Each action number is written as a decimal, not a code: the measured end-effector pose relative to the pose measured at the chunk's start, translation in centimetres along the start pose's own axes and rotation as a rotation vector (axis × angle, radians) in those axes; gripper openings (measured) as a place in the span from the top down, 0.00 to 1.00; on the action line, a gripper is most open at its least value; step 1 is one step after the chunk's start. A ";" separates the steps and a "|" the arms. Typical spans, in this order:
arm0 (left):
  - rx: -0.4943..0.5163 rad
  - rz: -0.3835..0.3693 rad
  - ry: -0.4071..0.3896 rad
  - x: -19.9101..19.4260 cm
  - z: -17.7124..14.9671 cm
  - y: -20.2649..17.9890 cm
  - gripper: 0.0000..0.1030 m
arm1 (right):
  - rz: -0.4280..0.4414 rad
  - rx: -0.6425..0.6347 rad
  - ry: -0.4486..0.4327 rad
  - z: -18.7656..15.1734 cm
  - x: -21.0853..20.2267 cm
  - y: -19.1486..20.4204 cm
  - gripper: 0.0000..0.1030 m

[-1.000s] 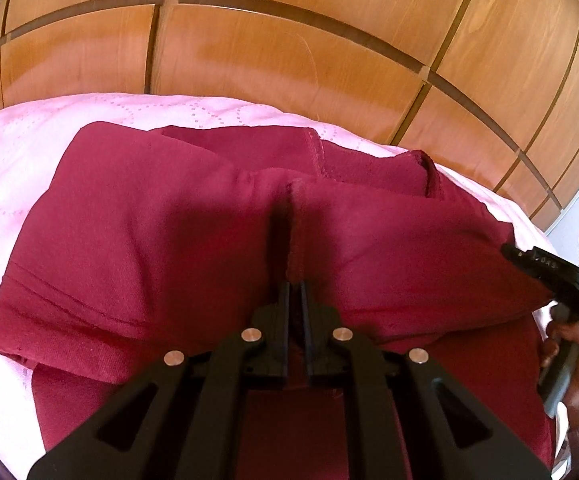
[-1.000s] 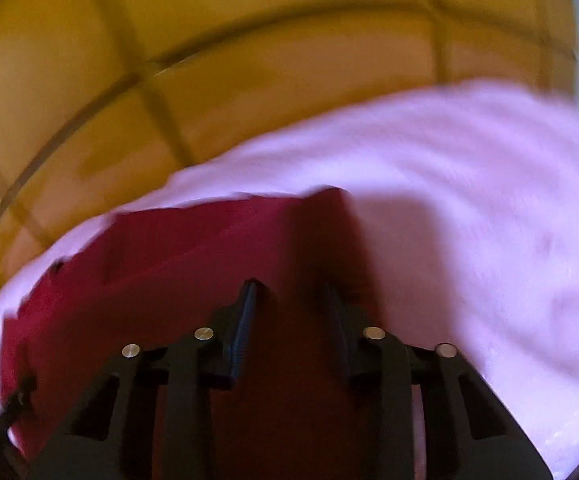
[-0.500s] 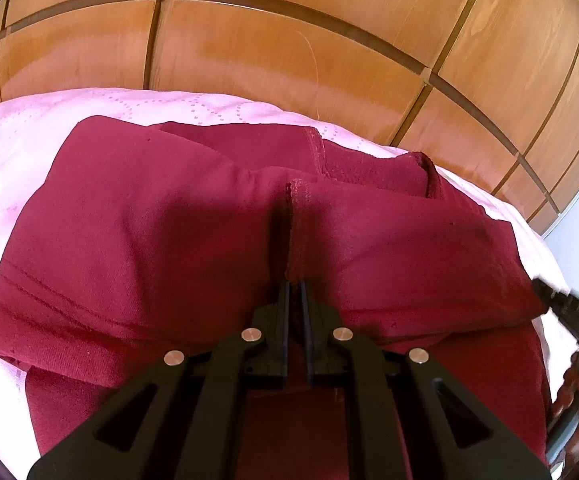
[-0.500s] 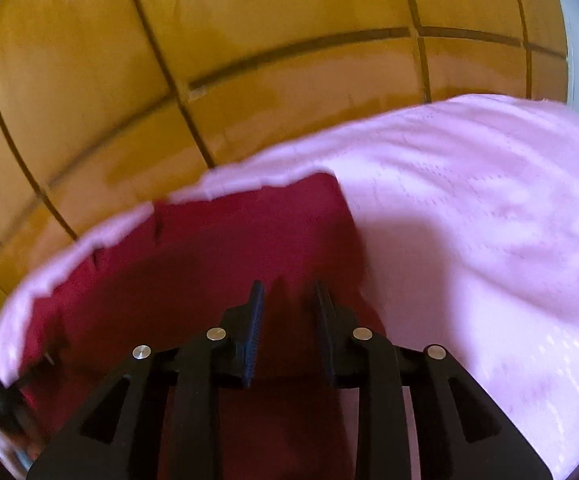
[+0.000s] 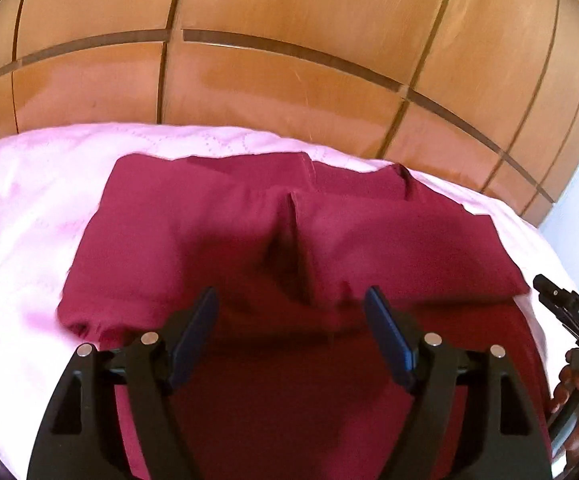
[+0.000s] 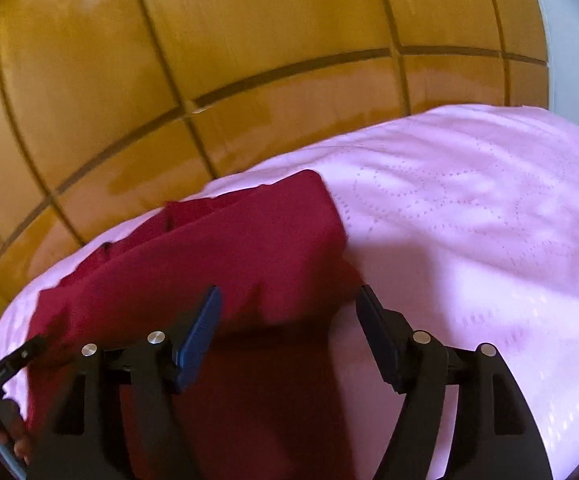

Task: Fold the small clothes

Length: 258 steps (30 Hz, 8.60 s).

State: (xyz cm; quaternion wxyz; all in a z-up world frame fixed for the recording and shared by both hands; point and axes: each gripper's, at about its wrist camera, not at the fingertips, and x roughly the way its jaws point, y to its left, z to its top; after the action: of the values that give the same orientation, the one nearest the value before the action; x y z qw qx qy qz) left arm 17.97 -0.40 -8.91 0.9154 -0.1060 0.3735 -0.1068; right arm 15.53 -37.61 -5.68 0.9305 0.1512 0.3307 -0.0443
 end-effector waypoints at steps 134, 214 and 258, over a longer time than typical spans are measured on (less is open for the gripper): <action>-0.256 -0.593 0.097 -15.8 -2.8 12.6 0.94 | 0.968 0.664 0.029 -4.1 -11.9 -8.4 0.93; 0.042 -0.190 0.116 -1.7 6.4 8.6 0.88 | 0.264 -0.076 0.112 4.5 -0.8 1.5 0.93; -0.132 0.167 0.016 -1.7 3.8 8.7 0.32 | 0.030 -0.016 0.067 3.6 2.7 1.0 0.63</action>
State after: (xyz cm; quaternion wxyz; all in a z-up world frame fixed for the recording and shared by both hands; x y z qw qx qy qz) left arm 20.52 8.81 -7.50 0.9091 -0.1339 0.3944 -0.0063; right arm 19.95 -37.70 -4.46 0.9206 0.1501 0.3597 -0.0228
